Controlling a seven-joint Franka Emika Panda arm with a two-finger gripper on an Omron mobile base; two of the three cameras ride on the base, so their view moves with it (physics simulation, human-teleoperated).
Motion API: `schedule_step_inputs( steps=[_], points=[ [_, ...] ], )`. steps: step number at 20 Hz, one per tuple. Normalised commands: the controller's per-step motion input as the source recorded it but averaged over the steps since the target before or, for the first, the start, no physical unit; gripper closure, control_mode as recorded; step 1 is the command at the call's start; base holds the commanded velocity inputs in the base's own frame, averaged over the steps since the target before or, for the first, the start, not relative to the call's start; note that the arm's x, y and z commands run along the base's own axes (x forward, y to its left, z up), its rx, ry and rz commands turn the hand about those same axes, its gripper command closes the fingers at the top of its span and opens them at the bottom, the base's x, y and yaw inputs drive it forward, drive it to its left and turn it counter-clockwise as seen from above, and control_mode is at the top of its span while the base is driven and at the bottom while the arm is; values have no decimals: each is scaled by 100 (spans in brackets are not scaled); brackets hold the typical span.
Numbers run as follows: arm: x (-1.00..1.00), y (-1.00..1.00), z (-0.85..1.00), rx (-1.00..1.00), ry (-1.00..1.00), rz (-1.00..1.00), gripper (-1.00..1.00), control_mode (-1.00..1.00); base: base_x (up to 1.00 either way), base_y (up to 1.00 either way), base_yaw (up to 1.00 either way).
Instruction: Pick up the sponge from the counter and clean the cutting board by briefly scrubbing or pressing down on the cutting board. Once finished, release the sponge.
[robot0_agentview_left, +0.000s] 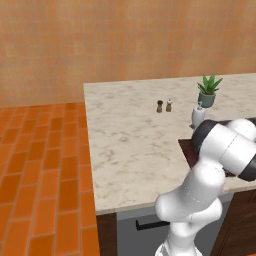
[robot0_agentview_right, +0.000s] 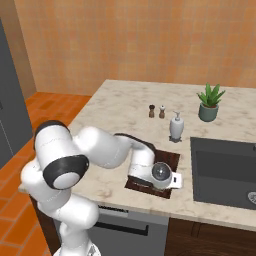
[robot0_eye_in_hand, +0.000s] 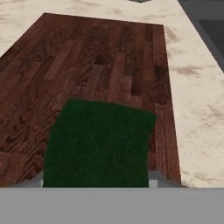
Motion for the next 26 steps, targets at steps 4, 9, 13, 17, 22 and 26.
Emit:
schedule_step_inputs(
  steps=[4, 9, 13, 17, 22, 26],
  points=[
    [4, 33, 0, 0, -9, 0, 100, -100, 0, 0, 0],
    [37, 37, 0, 0, -19, 0, 100, -100, 0, 0, 0],
    [58, 32, 0, 0, -4, 0, 100, -100, 0, 0, 0],
    [59, 23, 0, 0, 0, 0, 100, -100, 0, 0, 0],
    [32, 8, 0, 0, 0, 0, 100, -100, 0, 0, 0],
    [-9, 0, 0, 0, 0, 0, 100, -100, 0, 0, 0]
  ],
)
